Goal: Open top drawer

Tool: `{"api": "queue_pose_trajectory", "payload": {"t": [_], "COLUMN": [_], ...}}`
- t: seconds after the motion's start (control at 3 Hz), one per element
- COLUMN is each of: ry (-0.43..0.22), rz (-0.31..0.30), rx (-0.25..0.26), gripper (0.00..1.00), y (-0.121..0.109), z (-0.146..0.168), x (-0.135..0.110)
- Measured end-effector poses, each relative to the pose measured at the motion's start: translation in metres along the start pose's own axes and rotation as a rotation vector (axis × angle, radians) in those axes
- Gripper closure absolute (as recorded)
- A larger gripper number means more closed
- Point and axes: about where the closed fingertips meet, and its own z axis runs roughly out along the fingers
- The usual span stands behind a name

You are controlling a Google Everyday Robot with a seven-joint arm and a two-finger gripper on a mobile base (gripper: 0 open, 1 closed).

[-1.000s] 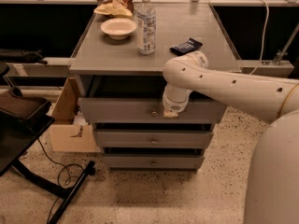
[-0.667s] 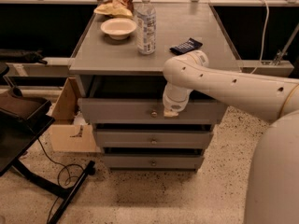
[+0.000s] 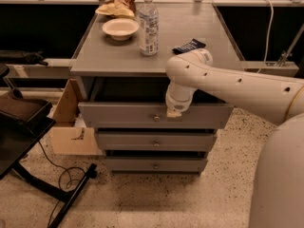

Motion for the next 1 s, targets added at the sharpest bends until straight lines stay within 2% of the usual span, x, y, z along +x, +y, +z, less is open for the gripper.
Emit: {"api": "queue_pose_trajectory", "payload": {"t": [1.0], "ry": [0.003], "rz": [-0.003], "rx": [-0.012], "gripper": [1.00], "y": [0.0020], "z": [-0.0129], "x": [0.0009]}}
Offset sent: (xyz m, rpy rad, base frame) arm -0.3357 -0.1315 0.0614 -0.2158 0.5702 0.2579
